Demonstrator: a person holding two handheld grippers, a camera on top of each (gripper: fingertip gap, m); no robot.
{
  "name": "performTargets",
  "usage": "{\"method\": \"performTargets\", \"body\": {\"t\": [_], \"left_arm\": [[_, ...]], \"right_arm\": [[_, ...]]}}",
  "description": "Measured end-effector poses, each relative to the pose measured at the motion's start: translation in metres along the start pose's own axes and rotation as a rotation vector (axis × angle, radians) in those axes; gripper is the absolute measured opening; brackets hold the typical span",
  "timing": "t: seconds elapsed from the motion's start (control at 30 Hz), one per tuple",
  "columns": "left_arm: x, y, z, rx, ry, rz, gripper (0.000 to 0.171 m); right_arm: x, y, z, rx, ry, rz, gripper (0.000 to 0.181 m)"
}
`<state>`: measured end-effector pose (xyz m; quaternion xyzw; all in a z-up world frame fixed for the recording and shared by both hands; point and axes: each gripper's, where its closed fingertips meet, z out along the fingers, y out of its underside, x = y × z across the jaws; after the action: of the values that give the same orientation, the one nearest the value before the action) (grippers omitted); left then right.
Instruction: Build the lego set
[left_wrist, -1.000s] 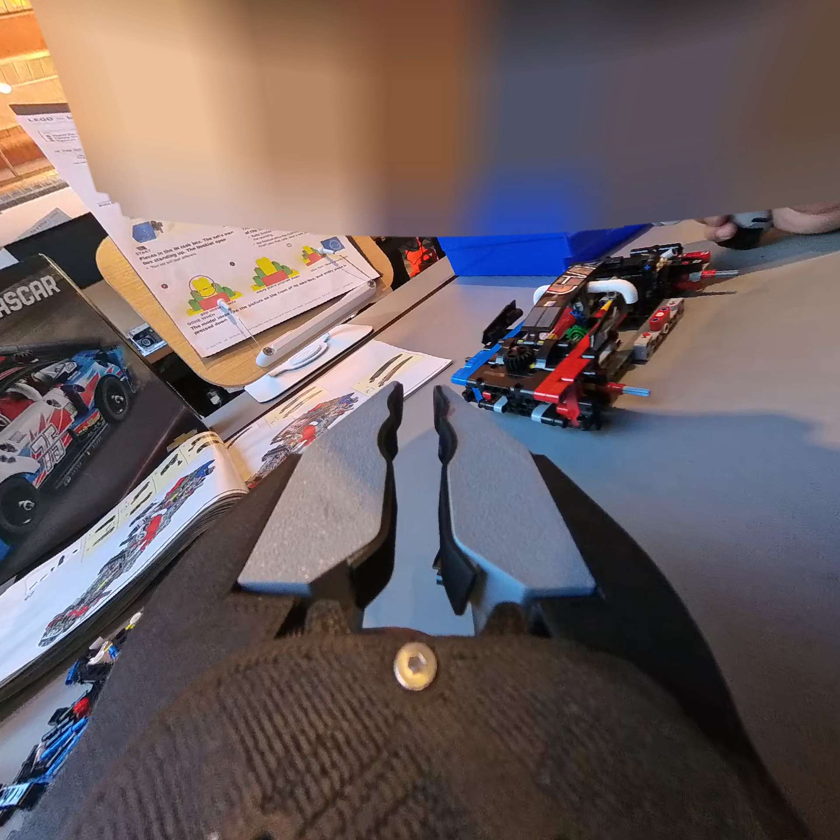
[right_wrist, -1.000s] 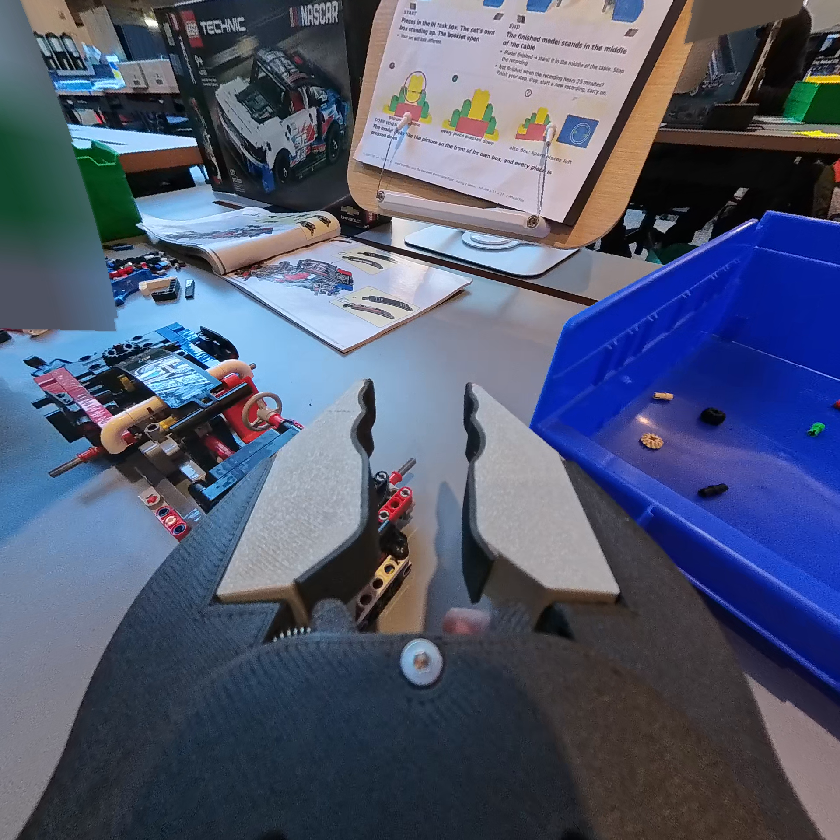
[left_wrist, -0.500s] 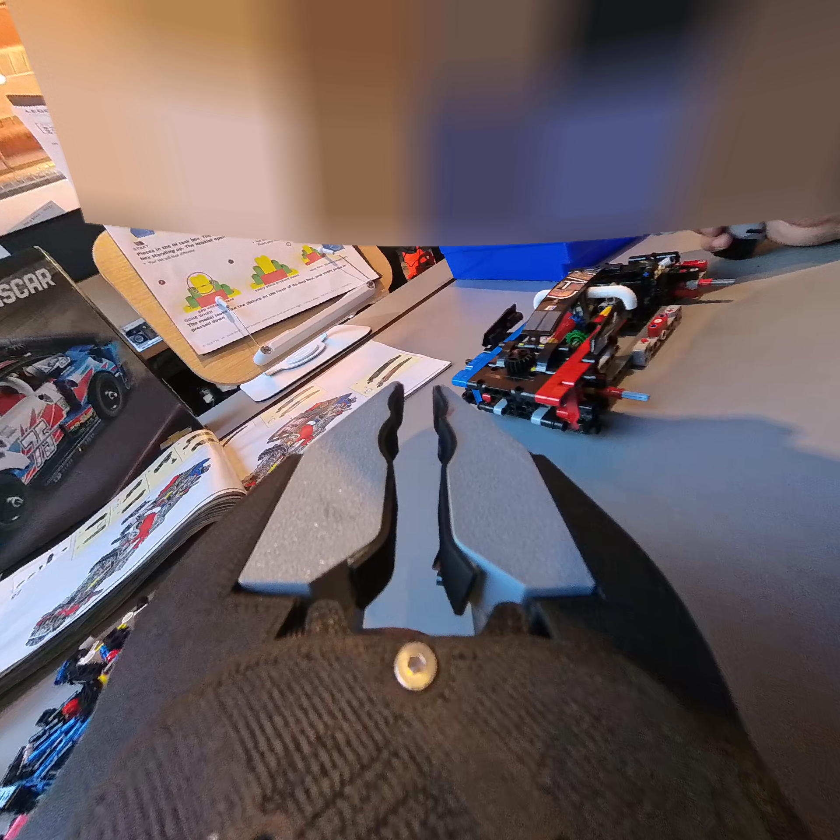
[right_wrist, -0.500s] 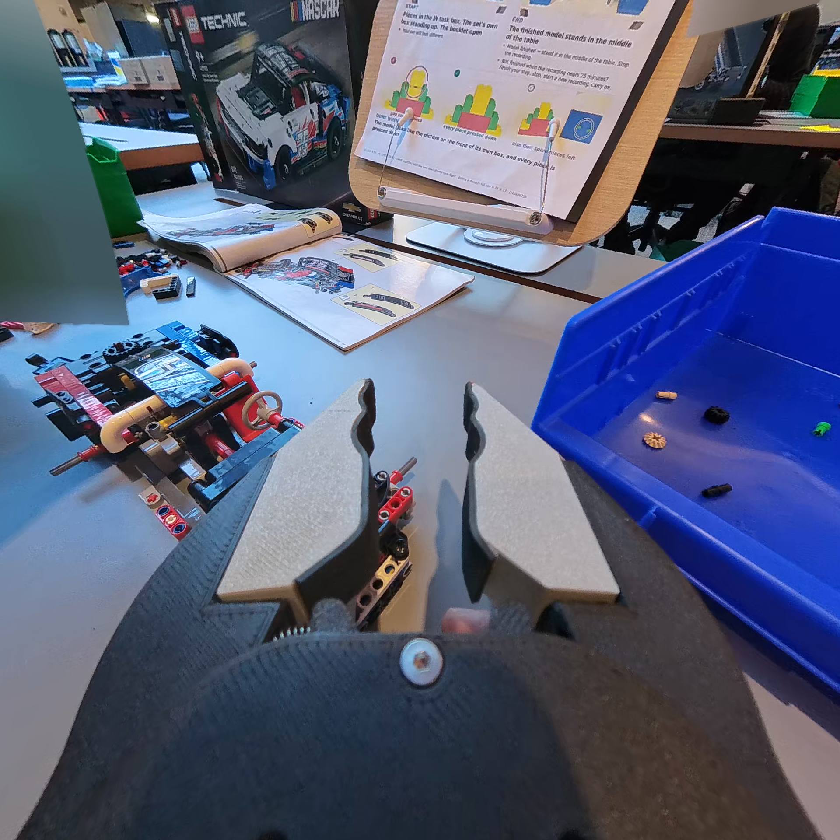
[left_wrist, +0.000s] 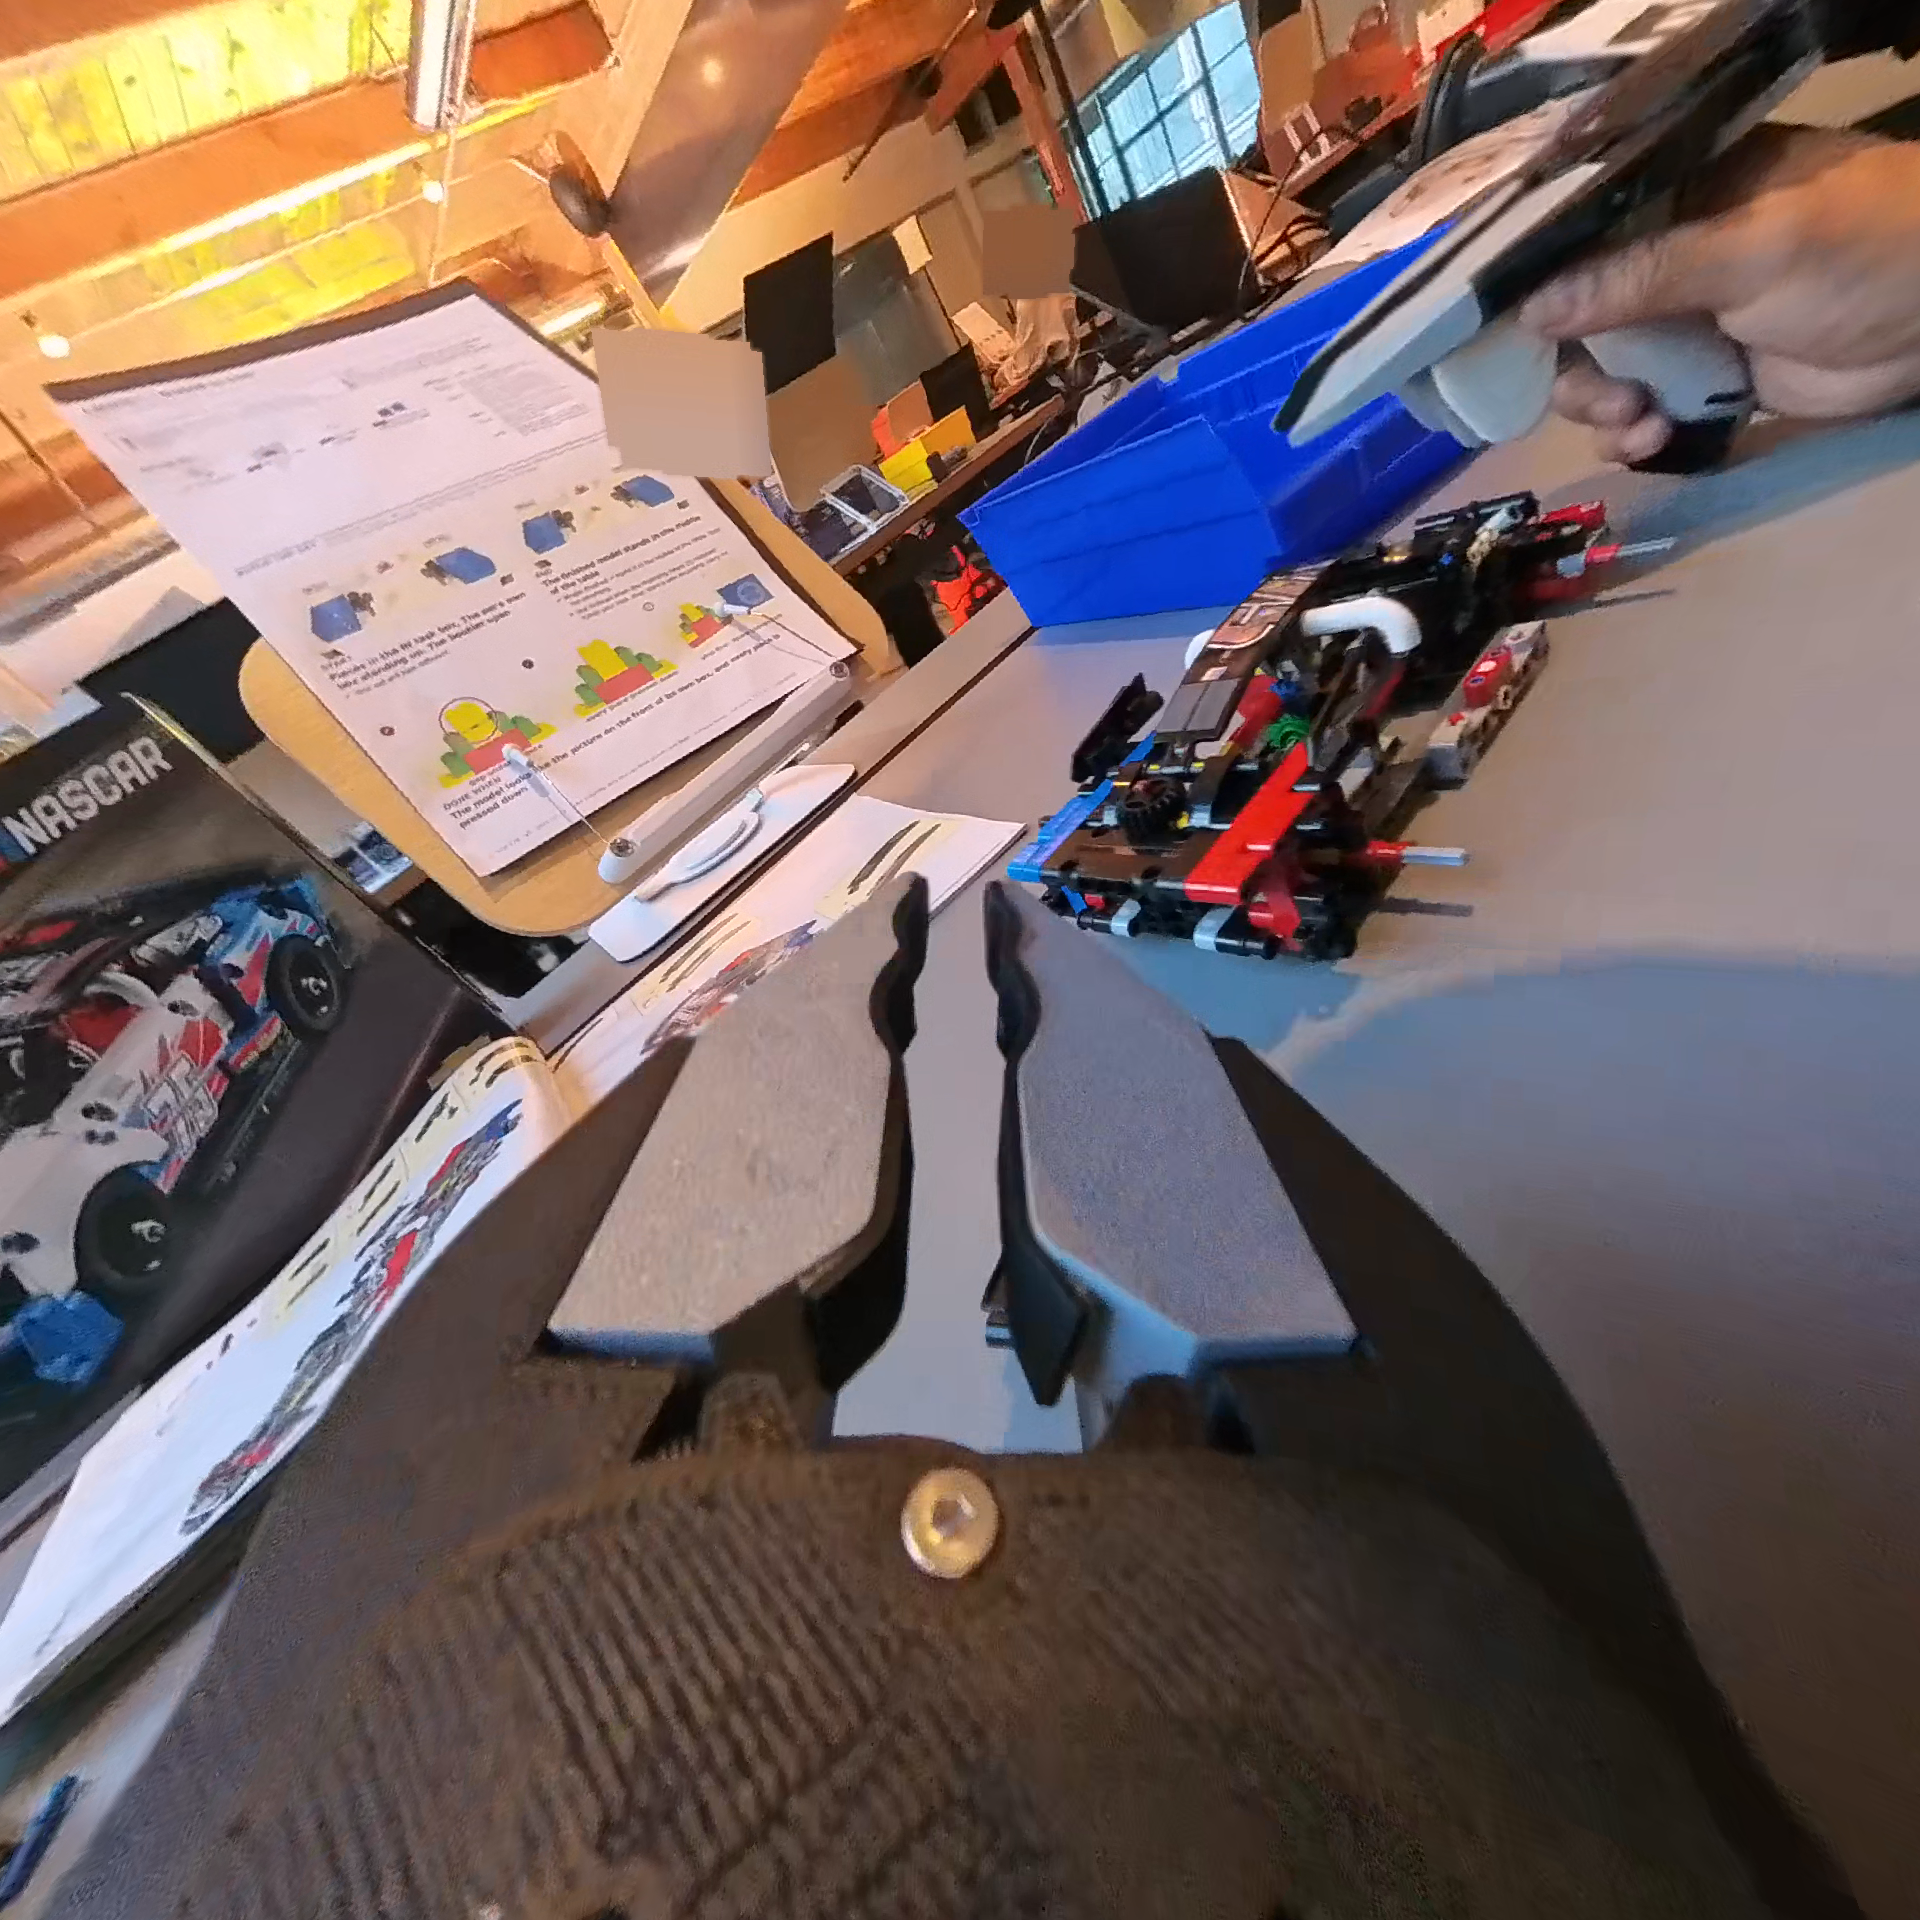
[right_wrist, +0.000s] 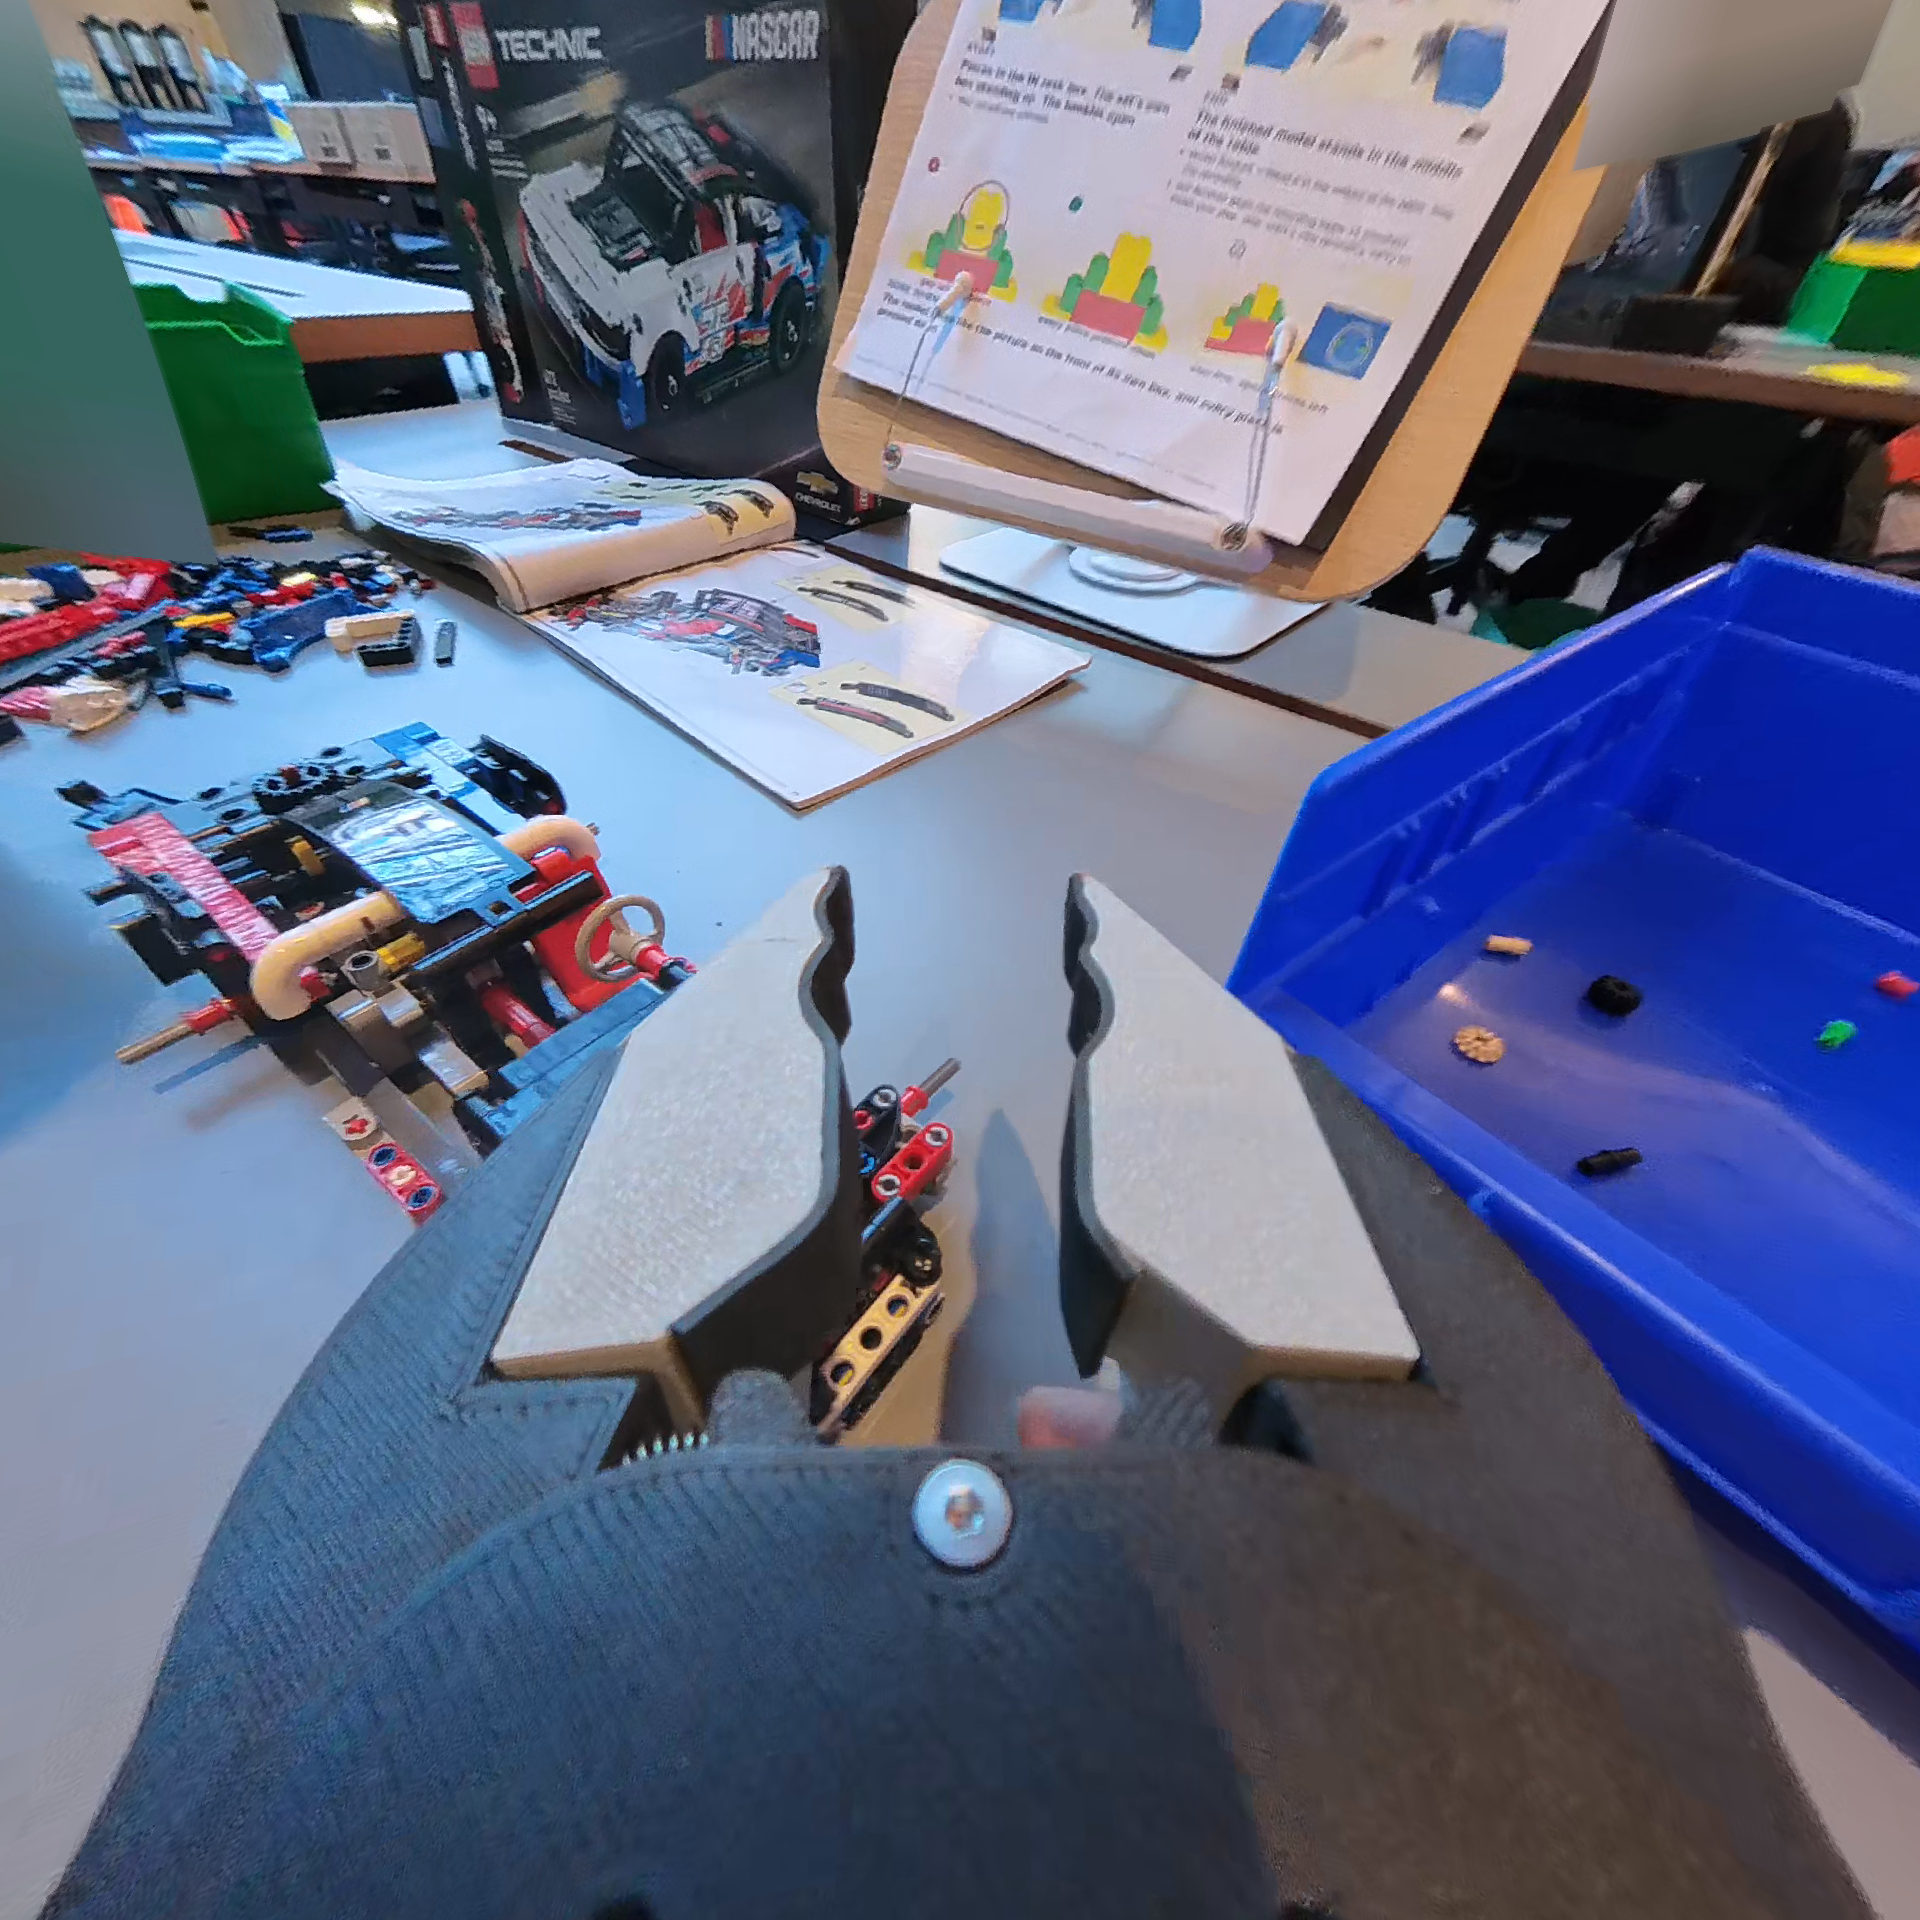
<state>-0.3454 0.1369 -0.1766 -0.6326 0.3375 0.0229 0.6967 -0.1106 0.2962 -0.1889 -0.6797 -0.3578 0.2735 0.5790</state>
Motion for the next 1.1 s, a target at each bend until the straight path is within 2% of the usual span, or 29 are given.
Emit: {"method": "performTargets", "body": {"t": [0.33,0.57,0.8,1.1], "left_arm": [[-0.010,0.003,-0.006,-0.054,-0.135,0.108,0.001],[0.004,-0.003,-0.012,-0.047,-0.111,0.096,0.000],[0.032,-0.010,-0.006,-0.023,-0.004,0.119,0.000],[0.011,-0.004,-0.014,-0.043,-0.048,0.003,0.001]], "right_arm": [[0.028,0.000,-0.024,0.023,0.174,-0.008,0.043],[0.039,0.007,-0.029,0.006,0.238,-0.030,0.043],[0.032,0.010,-0.024,-0.024,0.240,-0.094,0.043],[0.028,0.000,-0.009,0.006,0.174,-0.029,0.044]]}}
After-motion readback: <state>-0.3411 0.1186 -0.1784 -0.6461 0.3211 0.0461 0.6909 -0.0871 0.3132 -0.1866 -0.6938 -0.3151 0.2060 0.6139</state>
